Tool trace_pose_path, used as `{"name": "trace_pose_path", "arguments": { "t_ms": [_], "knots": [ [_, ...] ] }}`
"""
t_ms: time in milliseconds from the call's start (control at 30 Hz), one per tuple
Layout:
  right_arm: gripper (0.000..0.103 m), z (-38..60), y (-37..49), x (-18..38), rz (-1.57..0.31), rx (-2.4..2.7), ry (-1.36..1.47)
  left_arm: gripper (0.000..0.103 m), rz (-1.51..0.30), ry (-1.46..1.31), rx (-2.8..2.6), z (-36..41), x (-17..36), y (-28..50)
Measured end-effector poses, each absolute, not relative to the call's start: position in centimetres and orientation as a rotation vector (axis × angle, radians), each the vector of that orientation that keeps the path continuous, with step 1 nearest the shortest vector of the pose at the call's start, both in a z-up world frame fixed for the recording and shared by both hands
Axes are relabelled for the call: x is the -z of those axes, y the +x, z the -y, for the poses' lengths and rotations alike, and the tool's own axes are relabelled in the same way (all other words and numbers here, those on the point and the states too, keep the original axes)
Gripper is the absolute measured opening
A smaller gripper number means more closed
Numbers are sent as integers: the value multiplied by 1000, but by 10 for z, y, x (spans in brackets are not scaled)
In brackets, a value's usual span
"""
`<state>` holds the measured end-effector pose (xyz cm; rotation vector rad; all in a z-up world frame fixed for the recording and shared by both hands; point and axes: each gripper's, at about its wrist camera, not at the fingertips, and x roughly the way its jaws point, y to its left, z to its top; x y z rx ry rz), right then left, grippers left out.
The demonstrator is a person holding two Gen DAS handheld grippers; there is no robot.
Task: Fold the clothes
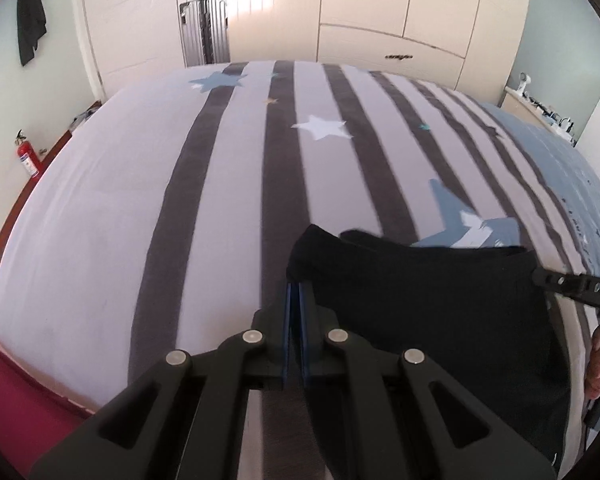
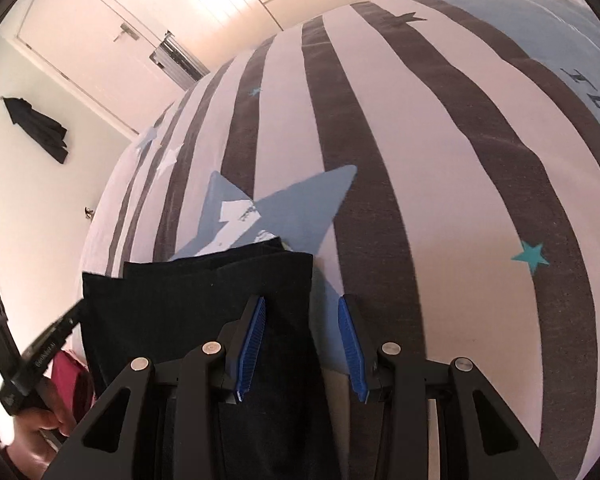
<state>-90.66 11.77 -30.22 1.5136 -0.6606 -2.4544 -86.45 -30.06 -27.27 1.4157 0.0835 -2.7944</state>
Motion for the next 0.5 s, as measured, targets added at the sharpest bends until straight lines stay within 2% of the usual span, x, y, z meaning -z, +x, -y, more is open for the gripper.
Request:
{"name": "trace_pose_path", "arguments": {
  "t_ms": [233, 500],
  "knots": [
    [34, -122, -896, 298, 646, 2451, 1466, 3, -101, 1425, 2708, 318, 286, -853],
    [34, -84, -899, 304, 364, 2465, 1480, 3, -137, 1467, 2677, 323, 298, -848]
  ]
}}
